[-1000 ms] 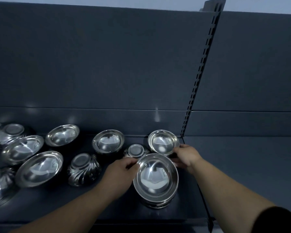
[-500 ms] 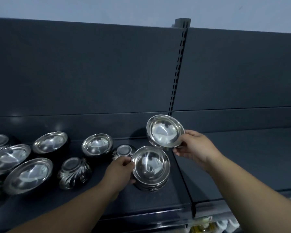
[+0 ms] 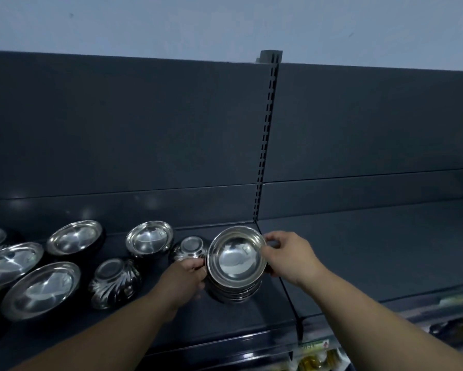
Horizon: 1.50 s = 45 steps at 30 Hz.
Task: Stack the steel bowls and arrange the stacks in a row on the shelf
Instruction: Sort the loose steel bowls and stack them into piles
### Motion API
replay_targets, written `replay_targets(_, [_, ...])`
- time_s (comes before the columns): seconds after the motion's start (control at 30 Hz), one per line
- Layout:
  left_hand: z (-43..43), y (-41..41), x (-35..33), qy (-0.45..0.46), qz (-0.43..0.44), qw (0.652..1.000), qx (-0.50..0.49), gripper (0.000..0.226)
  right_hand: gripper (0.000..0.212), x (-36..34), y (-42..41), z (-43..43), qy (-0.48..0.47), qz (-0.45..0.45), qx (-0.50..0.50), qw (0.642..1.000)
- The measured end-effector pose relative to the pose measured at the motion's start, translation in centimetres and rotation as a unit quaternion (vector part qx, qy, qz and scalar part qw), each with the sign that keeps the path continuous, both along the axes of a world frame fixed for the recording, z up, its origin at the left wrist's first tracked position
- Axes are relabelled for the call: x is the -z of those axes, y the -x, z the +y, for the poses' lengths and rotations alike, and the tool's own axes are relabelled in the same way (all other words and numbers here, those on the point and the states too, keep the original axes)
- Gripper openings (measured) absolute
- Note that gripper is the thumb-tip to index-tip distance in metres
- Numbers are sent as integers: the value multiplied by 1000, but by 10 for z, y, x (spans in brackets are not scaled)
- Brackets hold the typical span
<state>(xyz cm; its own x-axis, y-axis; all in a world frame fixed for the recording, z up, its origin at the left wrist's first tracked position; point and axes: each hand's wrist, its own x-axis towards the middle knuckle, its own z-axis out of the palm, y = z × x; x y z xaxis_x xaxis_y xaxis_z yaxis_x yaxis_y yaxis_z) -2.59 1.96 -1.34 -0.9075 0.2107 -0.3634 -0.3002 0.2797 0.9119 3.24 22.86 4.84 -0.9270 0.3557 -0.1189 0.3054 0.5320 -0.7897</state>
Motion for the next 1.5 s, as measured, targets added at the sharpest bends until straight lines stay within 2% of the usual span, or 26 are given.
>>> replay_targets(0.17, [1,0,-8,-12,47,999,-3,28,24,10,1,-3,1,19,20,1000])
replay_targets(0.27, [1,-3,-6,2,75,997,26,38,25,15,-1,-2,-14,24,20,999])
replay_targets(0.53, [10,-1,4,-16,65,997,27,48,32,25,1,0,10,27,-19,999])
replay_targets(0.73, [23,-5,3,-15,69,997,32,44,34,25,8,12,-25,24,-16,999])
replay_targets(0.87, [13,-7,-4,46,133,990,14,40,50,14,14,6,-79,33,-31,996])
replay_targets(0.97, [-10,-1,-5,123,184,975,6,39,50,-1,21,-11,-125,72,-66,987])
replay_targets(1.17, [-75,12,-15,259,280,924,-9,42,49,-18,34,-72,-202,123,-168,957])
replay_targets(1.37, [-150,27,-17,301,308,902,-13,40,52,4,50,-139,-198,97,-206,953])
replay_targets(1.5, [-199,34,-11,382,308,871,15,58,57,30,55,-183,-189,65,-242,949])
